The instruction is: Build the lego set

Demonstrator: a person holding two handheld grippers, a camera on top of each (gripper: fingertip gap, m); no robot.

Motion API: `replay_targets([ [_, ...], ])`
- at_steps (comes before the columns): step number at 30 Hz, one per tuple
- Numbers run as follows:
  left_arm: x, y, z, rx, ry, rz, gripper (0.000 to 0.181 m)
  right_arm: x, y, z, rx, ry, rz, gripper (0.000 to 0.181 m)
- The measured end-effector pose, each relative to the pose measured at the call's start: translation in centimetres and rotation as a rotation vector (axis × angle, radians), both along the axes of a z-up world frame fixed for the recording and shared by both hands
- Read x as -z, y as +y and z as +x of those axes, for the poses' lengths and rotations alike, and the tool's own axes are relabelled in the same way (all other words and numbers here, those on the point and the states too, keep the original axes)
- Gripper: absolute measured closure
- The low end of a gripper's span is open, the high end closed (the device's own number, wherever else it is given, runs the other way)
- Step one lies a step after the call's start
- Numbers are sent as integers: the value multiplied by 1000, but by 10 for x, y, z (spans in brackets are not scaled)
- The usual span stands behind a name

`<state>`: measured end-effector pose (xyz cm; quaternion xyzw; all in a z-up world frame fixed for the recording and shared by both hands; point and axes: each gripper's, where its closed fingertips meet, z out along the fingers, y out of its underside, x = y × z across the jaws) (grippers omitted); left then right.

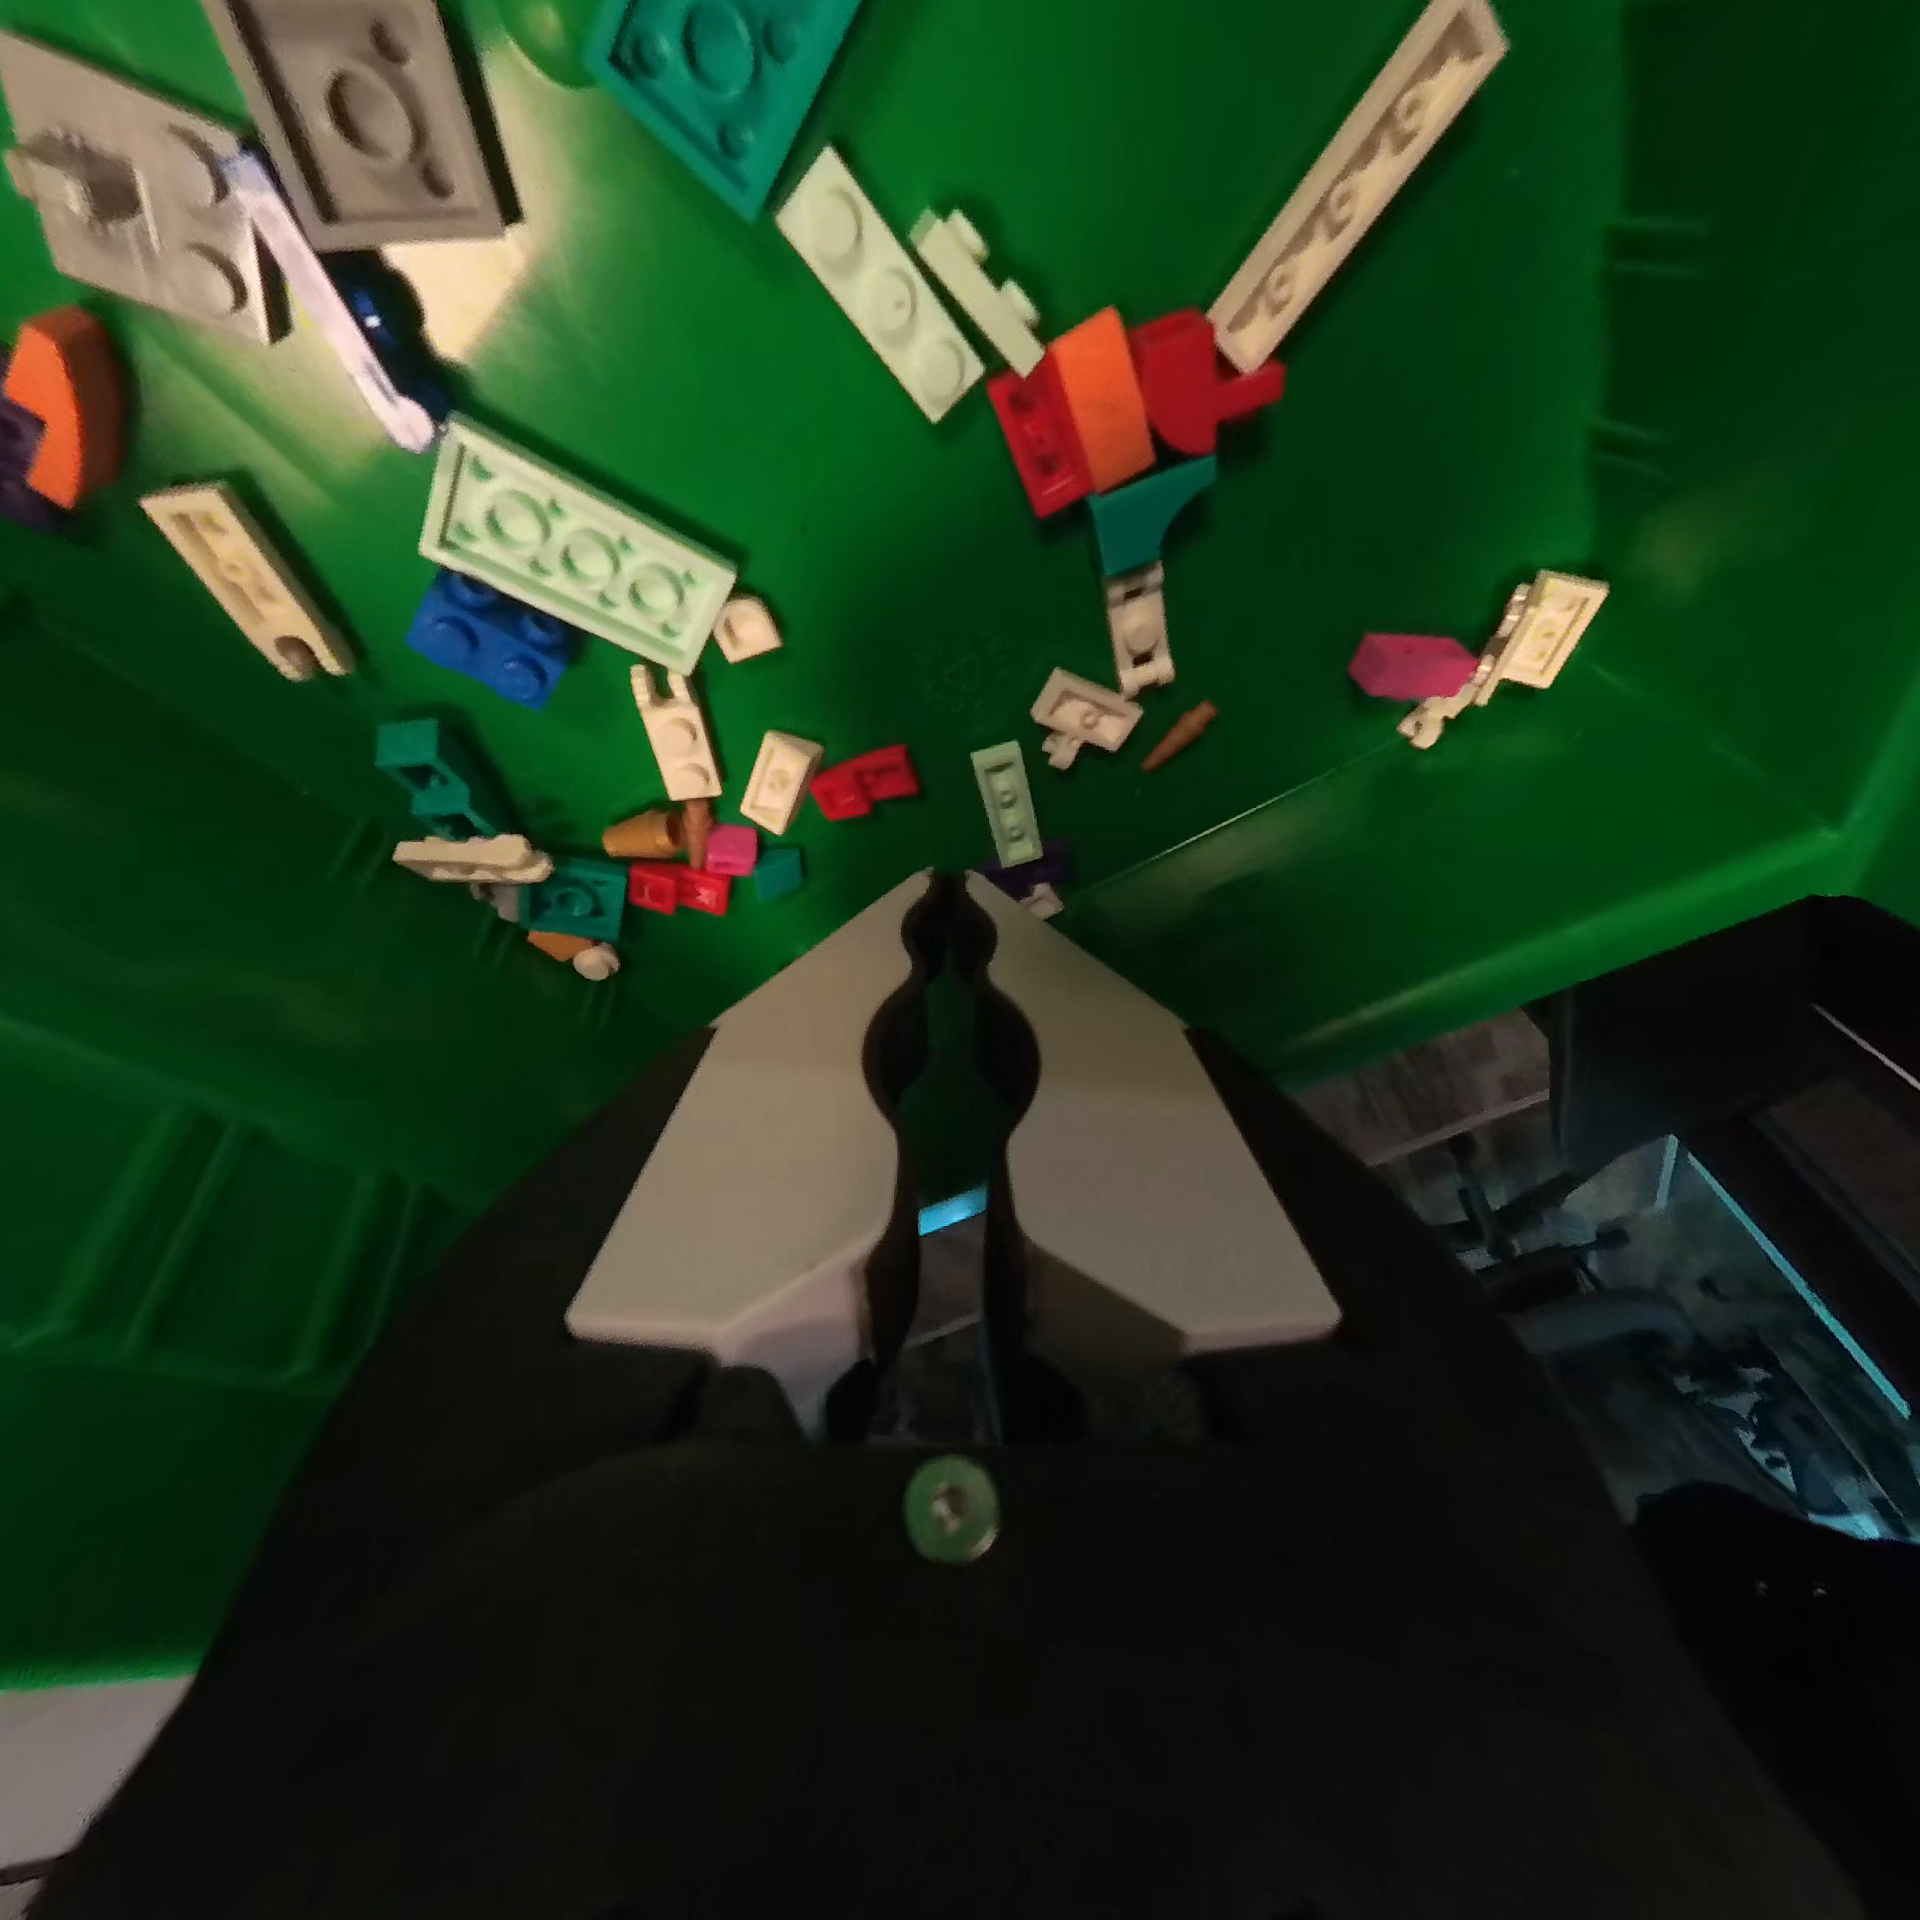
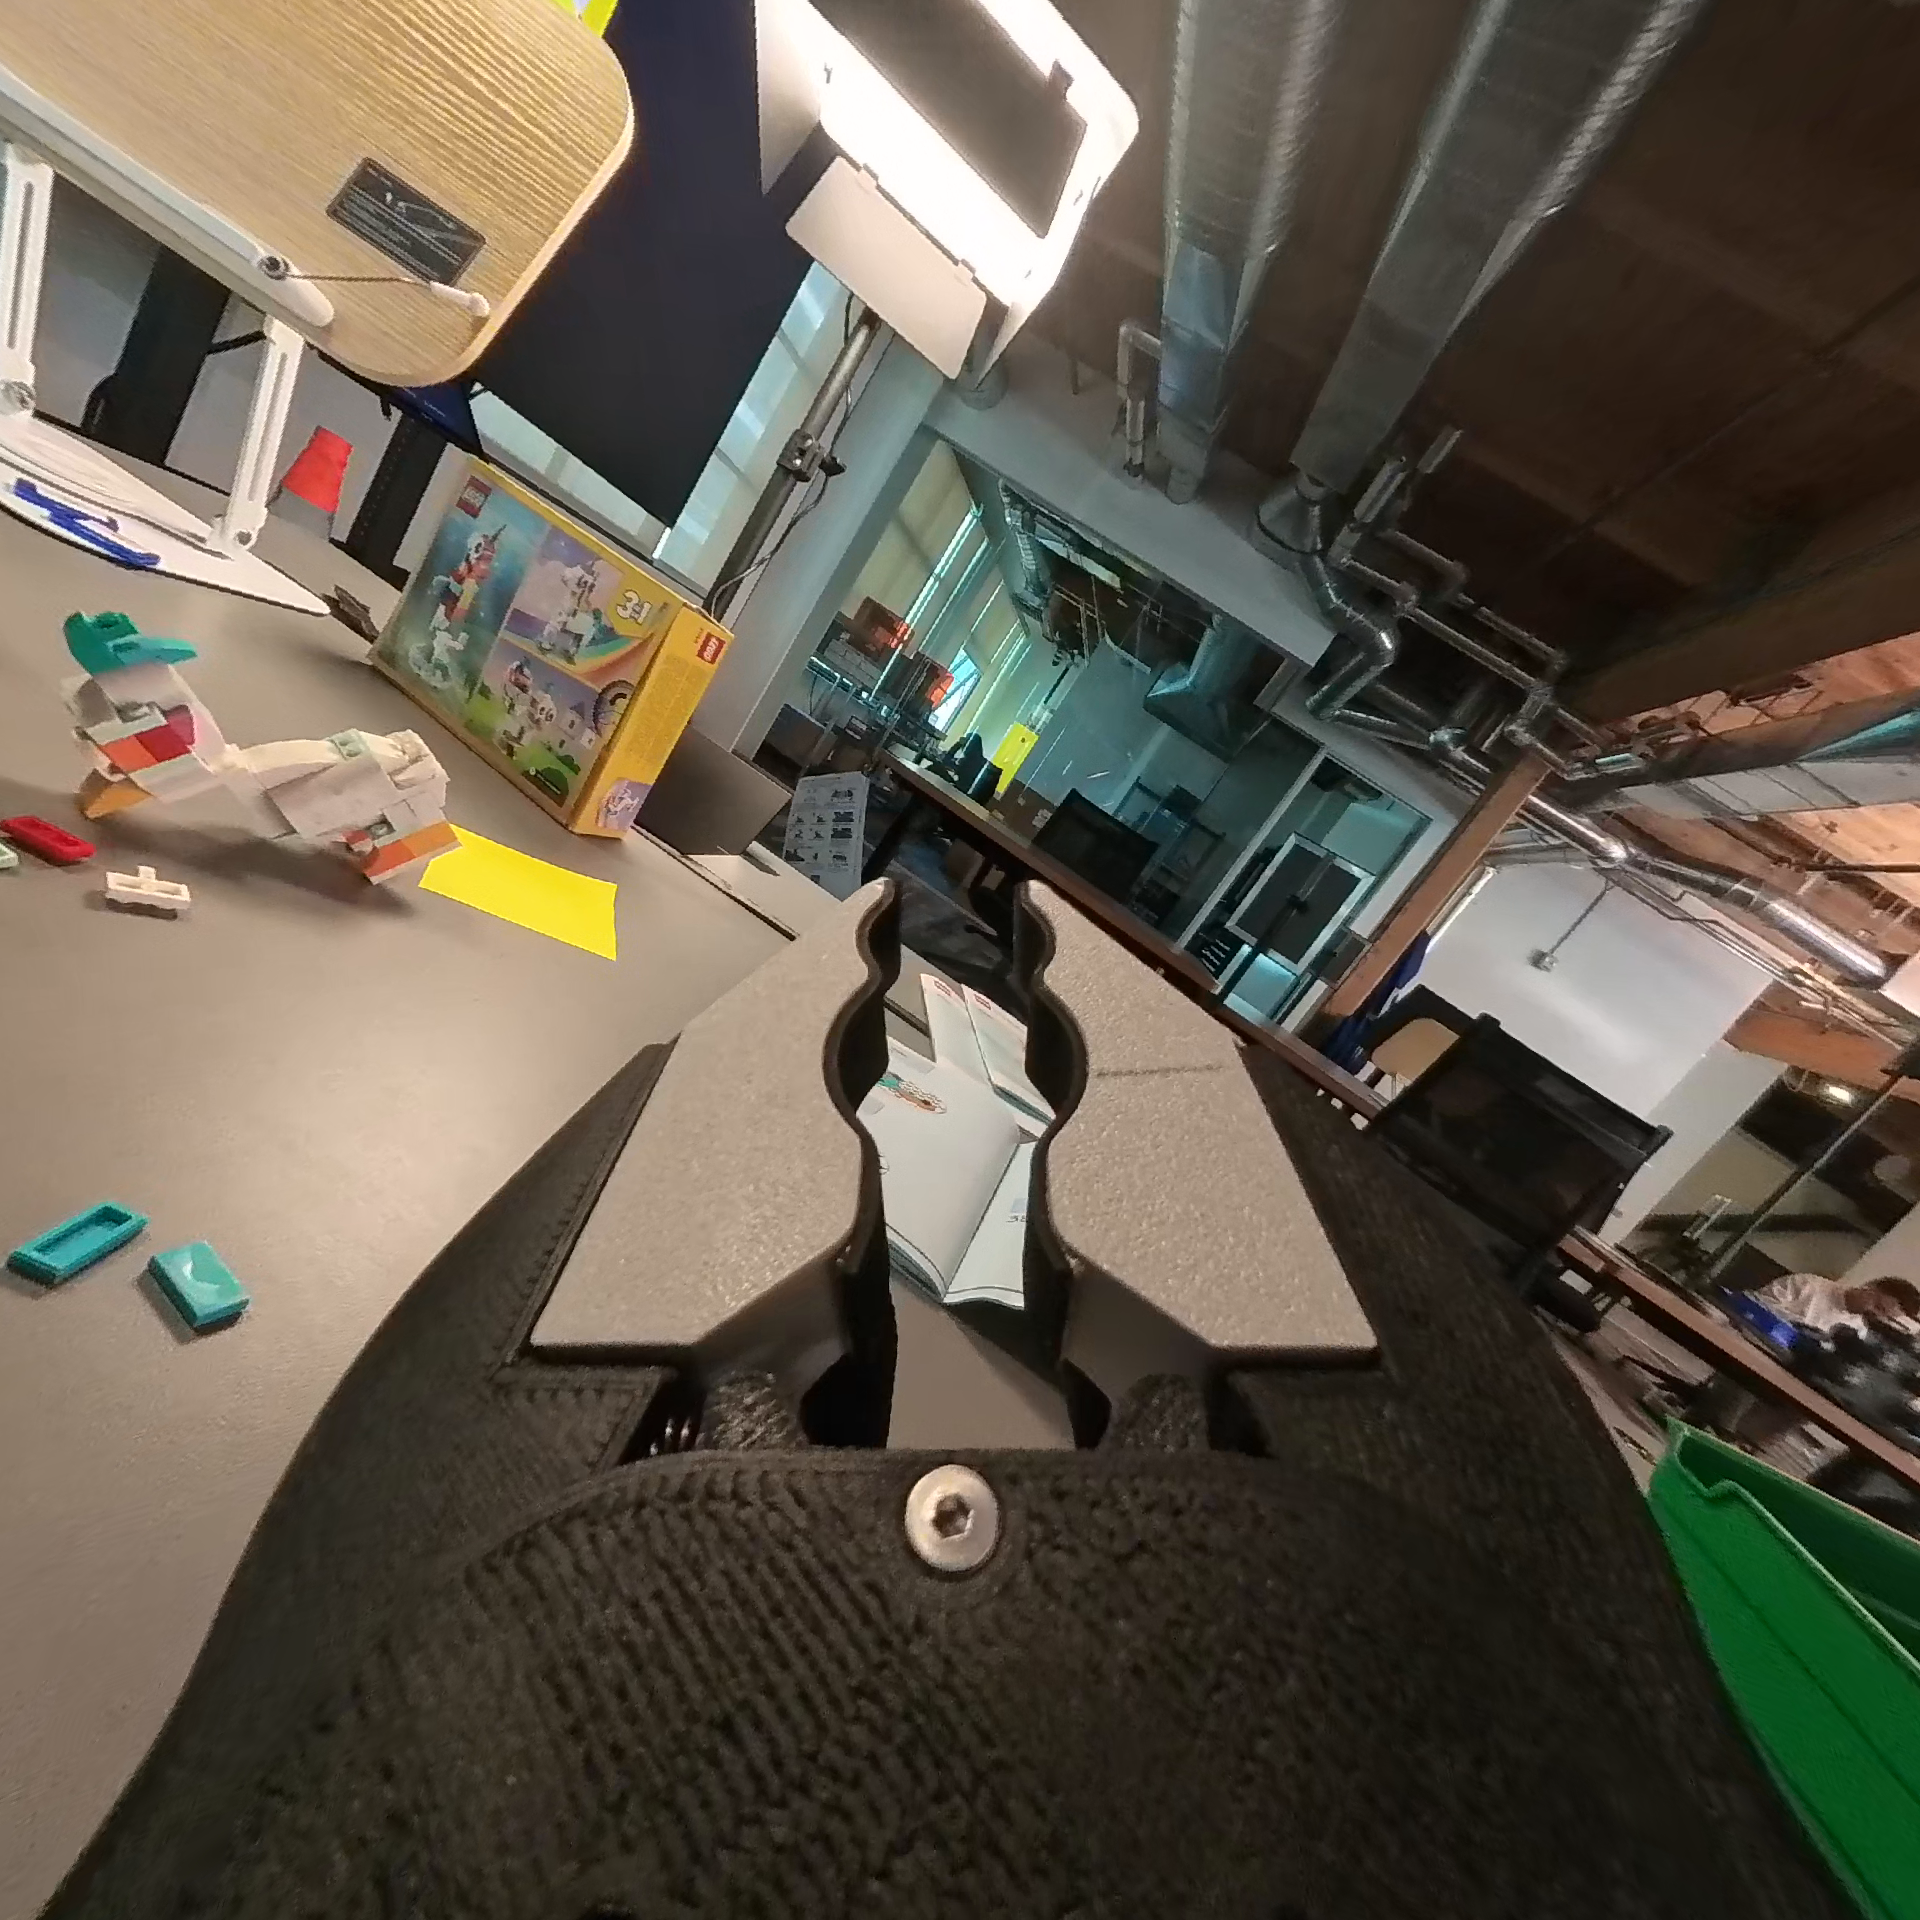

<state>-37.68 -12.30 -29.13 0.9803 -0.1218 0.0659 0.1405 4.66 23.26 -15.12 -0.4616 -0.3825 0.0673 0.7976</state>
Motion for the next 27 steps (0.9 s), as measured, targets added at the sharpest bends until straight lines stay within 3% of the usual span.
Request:
replay_targets([
  [4,0,-9,2,-34,-13,-46,181,1,0,-1,-6,-4,-5,162],
  [9,-2,-13,0,-52,20,-86,166,3,-1,-4,-17,-18,-8,162],
  [16,-1,-15,-1,-20,37,-132,171,2,-2,-4,-18,-19,-6,162],
  [27,1,6,-11,26,92,9,181,3,-4,-8,-29,-31,-2,162],
])
